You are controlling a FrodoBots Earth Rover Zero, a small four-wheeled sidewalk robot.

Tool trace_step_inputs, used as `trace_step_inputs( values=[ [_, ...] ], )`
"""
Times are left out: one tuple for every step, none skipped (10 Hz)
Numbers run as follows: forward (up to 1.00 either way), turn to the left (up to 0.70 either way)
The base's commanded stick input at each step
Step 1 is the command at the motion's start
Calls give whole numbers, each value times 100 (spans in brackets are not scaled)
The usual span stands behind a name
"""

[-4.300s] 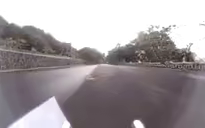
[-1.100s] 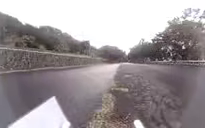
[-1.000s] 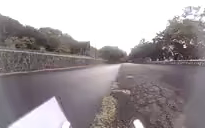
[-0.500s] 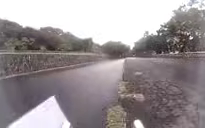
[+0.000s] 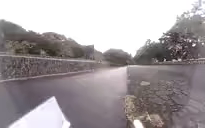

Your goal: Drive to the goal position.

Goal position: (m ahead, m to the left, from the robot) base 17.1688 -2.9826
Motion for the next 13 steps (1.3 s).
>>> trace_step_inputs(
  values=[
    [100, -40],
    [100, -40],
    [100, -40],
    [100, -40],
    [100, -13],
    [100, 0],
    [100, 0],
    [100, 0],
    [100, -14],
    [100, -32],
    [100, -40],
    [100, -40],
    [100, -40]
  ],
)
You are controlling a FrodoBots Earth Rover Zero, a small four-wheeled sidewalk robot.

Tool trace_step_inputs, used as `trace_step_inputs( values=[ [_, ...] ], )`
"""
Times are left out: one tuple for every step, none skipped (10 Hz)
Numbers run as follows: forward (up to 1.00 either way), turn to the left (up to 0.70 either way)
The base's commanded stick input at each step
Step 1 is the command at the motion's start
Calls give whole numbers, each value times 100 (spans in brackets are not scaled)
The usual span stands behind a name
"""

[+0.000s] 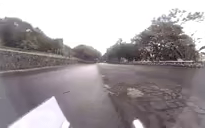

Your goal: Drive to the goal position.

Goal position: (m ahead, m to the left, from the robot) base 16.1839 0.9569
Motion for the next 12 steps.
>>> trace_step_inputs(
  values=[
    [100, -40],
    [100, -40],
    [100, 0],
    [100, 0],
    [100, 0],
    [100, 0],
    [100, 0],
    [100, 0],
    [100, 0],
    [100, 0],
    [100, 0],
    [100, 0]
  ],
)
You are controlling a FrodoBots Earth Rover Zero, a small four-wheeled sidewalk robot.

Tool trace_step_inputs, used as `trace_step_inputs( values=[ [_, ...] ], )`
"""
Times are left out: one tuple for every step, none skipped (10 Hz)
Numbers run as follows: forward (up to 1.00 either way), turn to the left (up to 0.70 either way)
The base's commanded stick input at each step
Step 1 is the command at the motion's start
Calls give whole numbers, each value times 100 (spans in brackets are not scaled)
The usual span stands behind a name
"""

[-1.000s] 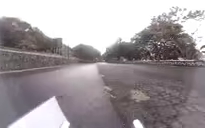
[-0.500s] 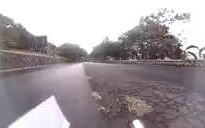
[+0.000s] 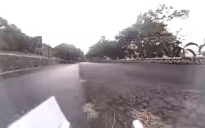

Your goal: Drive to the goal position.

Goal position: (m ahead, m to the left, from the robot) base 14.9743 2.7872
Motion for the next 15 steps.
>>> trace_step_inputs(
  values=[
    [100, 0],
    [100, 0],
    [100, 0],
    [100, 0],
    [100, 0],
    [100, 0],
    [100, 0],
    [100, 0],
    [100, 0],
    [100, 0],
    [100, 0],
    [100, 0],
    [100, 0],
    [100, 0],
    [100, 0]
  ],
)
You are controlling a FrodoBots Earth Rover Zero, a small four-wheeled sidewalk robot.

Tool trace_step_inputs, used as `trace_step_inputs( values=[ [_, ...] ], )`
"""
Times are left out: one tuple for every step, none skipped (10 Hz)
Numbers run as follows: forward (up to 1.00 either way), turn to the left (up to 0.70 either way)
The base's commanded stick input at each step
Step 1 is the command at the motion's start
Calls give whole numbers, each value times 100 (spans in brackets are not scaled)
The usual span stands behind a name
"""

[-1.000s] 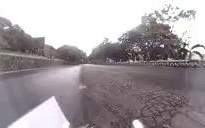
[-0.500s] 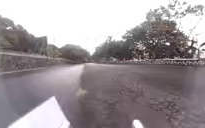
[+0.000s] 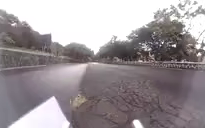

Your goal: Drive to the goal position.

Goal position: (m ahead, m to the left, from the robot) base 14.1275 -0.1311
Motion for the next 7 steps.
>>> trace_step_inputs(
  values=[
    [100, 0],
    [100, 0],
    [100, 0],
    [100, 0],
    [100, 0],
    [100, 0],
    [100, 0]
  ],
)
